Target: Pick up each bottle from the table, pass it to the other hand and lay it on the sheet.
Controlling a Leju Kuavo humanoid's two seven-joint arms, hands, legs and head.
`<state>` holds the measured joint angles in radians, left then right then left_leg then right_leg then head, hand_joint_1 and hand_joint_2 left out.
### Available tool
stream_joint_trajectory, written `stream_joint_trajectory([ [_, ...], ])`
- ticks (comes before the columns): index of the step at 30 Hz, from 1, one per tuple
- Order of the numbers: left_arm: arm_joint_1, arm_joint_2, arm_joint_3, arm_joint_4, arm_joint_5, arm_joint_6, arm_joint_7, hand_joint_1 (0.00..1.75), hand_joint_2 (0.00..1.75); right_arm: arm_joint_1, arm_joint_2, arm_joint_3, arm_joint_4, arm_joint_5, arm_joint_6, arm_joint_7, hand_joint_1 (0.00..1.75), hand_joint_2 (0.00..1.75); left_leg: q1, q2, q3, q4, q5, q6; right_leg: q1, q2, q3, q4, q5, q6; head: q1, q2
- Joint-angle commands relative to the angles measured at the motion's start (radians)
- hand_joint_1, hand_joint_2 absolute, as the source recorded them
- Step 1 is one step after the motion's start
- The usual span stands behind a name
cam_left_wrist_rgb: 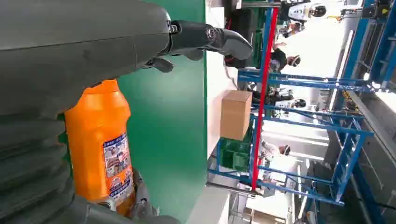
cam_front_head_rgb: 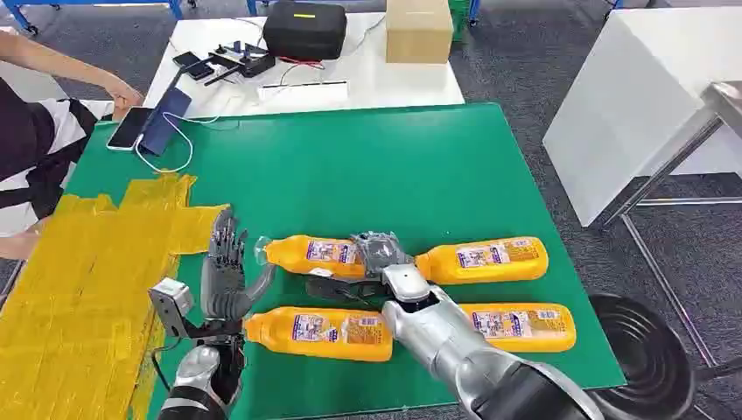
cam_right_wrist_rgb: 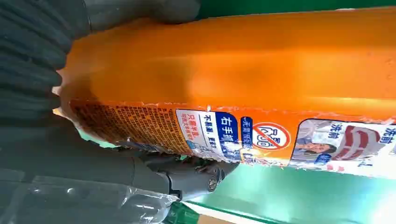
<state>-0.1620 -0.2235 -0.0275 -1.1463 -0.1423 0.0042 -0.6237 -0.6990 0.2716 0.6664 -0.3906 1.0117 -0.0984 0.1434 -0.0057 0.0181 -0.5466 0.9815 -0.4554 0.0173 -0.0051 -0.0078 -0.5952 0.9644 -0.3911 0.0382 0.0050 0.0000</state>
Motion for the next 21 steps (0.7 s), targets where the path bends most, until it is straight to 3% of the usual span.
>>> stream_joint_trajectory([
  [1, -0.027, -0.004, 0.016, 0.048, 0.001, -0.004, 0.007, 0.00, 1.75, -0.019, -0.008, -0.002, 0.054, -0.005, -0.048, -0.013, 1.75, 1.75, 0.000, -0.002, 0.002, -0.001, 0.000, -0.001, 0.000, -0.001, 0.002, -0.001, -0.001, 0.000, 0.000, 0.000],
  [4, -0.014, -0.004, 0.017, 0.026, 0.002, -0.003, 0.009, 0.00, 1.75, -0.003, -0.006, -0.086, -0.001, -0.052, -0.182, -0.081, 1.75, 1.75, 0.000, -0.002, 0.001, 0.000, 0.000, -0.001, 0.000, -0.001, 0.002, 0.000, -0.001, 0.000, 0.000, 0.000],
  [7, 0.008, -0.002, -0.002, -0.006, -0.007, 0.000, 0.013, 0.00, 1.75, 0.055, -0.014, -0.197, -0.155, -0.136, -0.367, -0.228, 1.75, 1.75, 0.000, -0.002, 0.001, 0.000, -0.001, -0.001, 0.000, 0.000, 0.002, 0.000, -0.001, 0.000, 0.000, 0.000],
  [10, 0.017, -0.002, -0.021, -0.021, -0.018, 0.007, 0.011, 0.00, 1.75, 0.130, -0.020, -0.268, -0.299, -0.207, -0.432, -0.321, 1.75, 1.75, 0.001, -0.002, 0.001, 0.001, -0.002, -0.001, 0.001, 0.000, 0.002, 0.001, -0.002, 0.000, 0.000, 0.000],
  [21, 0.010, 0.011, -0.134, -0.044, -0.017, -0.052, 0.025, 0.00, 1.75, 0.253, -0.009, -0.386, -0.493, -0.390, -0.453, -0.497, 1.75, 1.75, 0.001, -0.005, 0.000, 0.001, -0.001, -0.001, 0.001, -0.003, 0.002, 0.000, -0.002, 0.000, 0.000, 0.000],
])
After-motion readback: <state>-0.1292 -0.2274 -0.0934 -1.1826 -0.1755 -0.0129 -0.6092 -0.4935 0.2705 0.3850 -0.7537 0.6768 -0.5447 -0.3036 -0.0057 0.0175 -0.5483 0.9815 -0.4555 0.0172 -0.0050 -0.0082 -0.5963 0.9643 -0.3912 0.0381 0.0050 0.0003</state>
